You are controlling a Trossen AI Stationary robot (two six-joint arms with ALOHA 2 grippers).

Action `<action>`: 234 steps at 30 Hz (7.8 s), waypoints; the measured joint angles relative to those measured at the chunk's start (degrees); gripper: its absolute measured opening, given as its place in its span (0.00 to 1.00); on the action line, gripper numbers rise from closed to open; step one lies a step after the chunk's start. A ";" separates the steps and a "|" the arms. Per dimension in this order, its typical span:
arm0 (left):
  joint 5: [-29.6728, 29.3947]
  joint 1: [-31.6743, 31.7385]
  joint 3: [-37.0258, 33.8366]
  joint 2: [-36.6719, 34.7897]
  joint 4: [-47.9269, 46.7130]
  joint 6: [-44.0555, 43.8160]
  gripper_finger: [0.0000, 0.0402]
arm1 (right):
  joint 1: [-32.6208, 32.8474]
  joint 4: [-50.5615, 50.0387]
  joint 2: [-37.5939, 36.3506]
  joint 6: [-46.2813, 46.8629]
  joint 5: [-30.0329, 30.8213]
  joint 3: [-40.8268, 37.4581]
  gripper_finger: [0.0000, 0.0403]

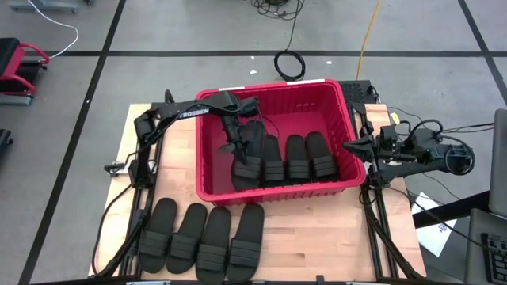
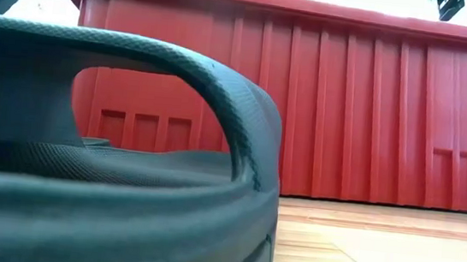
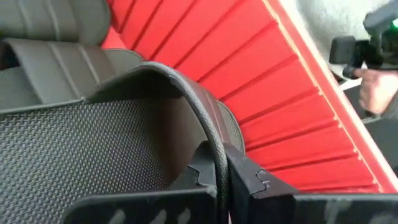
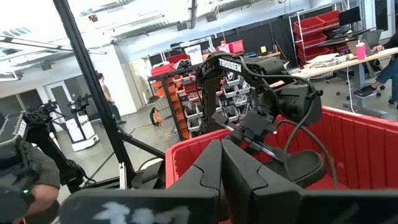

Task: Pick and place slides into bin
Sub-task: Put the black slide into the red bin, then adjust the red bin, then adjust the black slide in the red bin

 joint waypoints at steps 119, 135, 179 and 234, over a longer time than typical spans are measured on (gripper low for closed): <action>-15.78 -2.06 -28.81 -11.52 36.25 -25.57 0.40 | 0.02 -0.39 0.00 -1.36 1.75 -0.02 0.00; -31.73 -0.65 -28.59 -23.07 33.59 -22.31 0.58 | 0.00 -0.44 0.00 -1.36 1.72 -0.02 0.00; -58.32 19.45 -23.69 -20.11 35.37 -22.65 0.00 | 0.01 0.04 0.01 0.85 1.79 -0.02 0.00; -58.28 -2.26 -16.68 -3.66 9.21 -28.18 0.00 | 0.00 -1.29 0.02 -1.77 3.47 -0.04 0.00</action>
